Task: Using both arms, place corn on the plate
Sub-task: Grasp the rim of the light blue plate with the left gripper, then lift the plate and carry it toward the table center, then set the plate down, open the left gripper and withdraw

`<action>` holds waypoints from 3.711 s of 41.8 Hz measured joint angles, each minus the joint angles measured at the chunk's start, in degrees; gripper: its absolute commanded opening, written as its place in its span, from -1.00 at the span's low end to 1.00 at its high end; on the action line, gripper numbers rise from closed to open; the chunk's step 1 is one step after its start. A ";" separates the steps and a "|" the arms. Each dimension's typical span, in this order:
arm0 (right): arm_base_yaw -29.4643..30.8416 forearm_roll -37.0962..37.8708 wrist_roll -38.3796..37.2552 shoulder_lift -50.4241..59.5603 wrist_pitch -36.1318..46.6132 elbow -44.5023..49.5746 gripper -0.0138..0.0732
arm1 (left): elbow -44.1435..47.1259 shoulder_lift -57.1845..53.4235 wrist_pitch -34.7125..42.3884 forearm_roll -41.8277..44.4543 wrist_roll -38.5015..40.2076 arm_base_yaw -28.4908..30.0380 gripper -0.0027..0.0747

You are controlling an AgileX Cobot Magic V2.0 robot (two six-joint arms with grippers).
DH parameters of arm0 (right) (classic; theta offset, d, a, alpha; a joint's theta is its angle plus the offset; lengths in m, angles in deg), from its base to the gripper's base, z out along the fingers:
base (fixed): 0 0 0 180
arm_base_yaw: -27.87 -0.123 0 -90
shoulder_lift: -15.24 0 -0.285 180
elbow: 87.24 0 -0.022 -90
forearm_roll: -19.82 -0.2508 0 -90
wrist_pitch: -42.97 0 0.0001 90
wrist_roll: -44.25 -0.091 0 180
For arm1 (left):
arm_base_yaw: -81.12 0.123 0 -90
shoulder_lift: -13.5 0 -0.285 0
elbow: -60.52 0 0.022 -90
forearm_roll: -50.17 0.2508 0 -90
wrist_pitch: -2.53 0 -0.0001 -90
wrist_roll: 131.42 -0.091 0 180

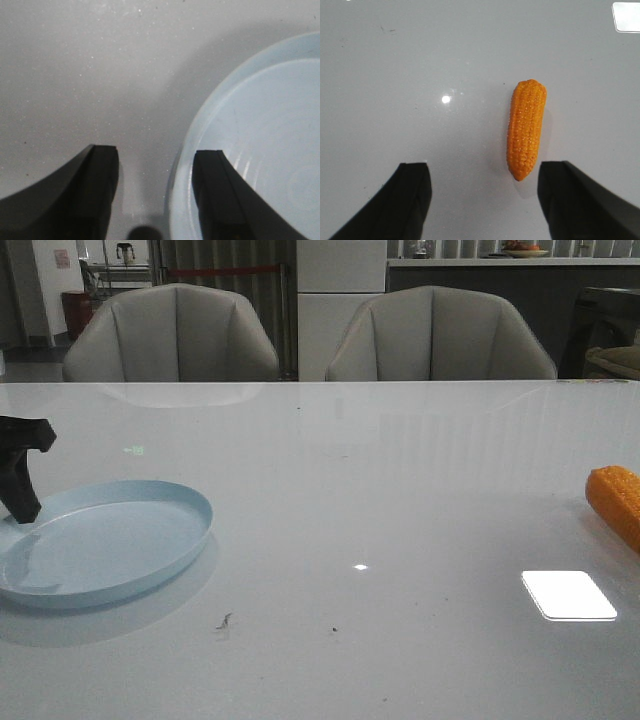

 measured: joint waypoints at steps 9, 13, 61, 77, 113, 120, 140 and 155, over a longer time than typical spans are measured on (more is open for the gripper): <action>0.00 0.00 0.00 0.00 0.00 0.00 0.60 | 0.00 0.00 0.00 0.00 0.00 0.00 0.04; 0.00 0.00 0.00 0.00 0.00 0.00 0.60 | 0.00 0.00 0.00 0.00 0.00 0.00 -0.13; 0.00 -0.09 0.00 0.00 -0.95 0.00 0.60 | -0.82 2.53 -0.06 -0.60 0.00 -3.95 -0.69; 0.00 -0.09 0.00 0.00 -0.95 0.00 0.60 | -6.15 -3.68 -4.28 -1.22 0.00 -4.03 -0.68; 0.00 -0.09 0.00 0.00 -0.98 0.00 0.60 | -14.74 -0.73 -8.48 -15.09 0.00 -17.55 -0.68; 0.00 -0.09 0.00 0.00 -0.98 0.00 0.60 | -14.74 3.07 -8.25 -15.57 0.00 -19.46 -0.68; 0.00 -0.09 0.00 0.00 -0.98 0.00 0.60 | -14.74 8.91 -7.53 -17.03 0.00 -21.03 -0.02; 0.00 -0.09 0.00 0.00 -0.98 0.00 0.60 | -14.95 9.05 -7.34 -15.78 0.00 -21.03 0.08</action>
